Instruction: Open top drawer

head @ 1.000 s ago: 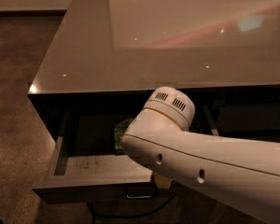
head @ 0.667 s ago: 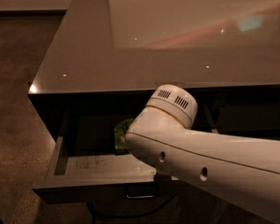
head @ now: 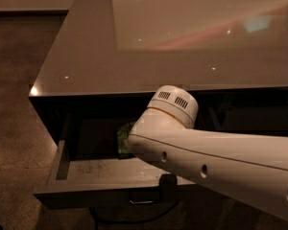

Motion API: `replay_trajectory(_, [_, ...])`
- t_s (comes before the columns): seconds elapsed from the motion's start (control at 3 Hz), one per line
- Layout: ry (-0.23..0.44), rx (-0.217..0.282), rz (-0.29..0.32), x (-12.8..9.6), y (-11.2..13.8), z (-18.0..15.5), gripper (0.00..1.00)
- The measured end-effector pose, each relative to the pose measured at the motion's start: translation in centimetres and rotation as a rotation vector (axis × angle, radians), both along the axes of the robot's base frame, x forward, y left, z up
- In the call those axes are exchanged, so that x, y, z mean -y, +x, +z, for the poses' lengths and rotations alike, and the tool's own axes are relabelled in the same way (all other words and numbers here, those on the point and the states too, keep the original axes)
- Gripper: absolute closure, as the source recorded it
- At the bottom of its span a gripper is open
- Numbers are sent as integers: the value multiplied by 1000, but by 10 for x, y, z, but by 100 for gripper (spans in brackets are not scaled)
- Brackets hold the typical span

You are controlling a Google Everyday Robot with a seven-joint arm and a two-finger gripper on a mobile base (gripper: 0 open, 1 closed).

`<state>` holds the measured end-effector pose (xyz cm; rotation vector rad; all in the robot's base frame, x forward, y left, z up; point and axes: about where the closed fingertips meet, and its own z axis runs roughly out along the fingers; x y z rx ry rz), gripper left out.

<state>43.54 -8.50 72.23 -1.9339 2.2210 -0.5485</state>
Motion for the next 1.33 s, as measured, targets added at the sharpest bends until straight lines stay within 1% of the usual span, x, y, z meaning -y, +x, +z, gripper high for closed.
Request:
replay_trajectory(0.33, [0,0,9,-4,11,-14,100])
replay_trajectory(0.67, [-18,-15,26,-17,17,-35,100])
replay_trajectory(1.0, [-22,-22,30,-20,18,-41,100])
replay_trajectory(1.33, [-22,-47,35,-23,9,-49,100])
